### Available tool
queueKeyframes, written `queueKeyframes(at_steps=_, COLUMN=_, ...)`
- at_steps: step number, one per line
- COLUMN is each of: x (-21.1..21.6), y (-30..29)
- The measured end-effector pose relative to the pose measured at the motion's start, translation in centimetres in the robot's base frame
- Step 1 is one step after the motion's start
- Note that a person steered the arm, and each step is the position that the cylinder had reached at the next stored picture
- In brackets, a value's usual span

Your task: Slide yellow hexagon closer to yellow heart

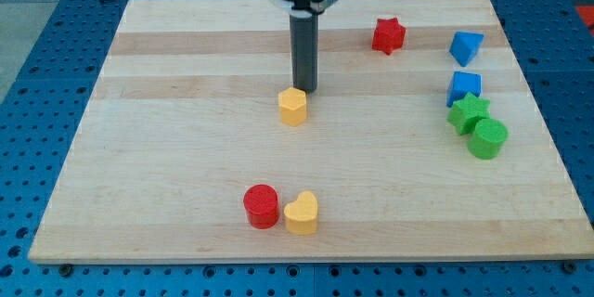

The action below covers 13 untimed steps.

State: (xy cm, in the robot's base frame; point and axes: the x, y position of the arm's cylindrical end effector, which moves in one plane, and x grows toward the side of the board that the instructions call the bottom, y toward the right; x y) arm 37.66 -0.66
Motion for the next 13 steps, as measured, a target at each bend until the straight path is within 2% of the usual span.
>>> queueKeyframes(at_steps=1, x=-4.1, y=-0.7)
queueKeyframes(at_steps=2, x=-3.5, y=-4.1)
queueKeyframes(at_steps=3, x=-0.5, y=-5.6)
queueKeyframes(at_steps=4, x=3.1, y=-4.4)
queueKeyframes(at_steps=6, x=9.9, y=0.8)
queueKeyframes(at_steps=8, x=6.4, y=1.7)
queueKeyframes(at_steps=9, x=6.2, y=5.9)
queueKeyframes(at_steps=10, x=8.6, y=9.4)
queueKeyframes(at_steps=12, x=10.0, y=6.4)
queueKeyframes(at_steps=13, x=9.2, y=7.4)
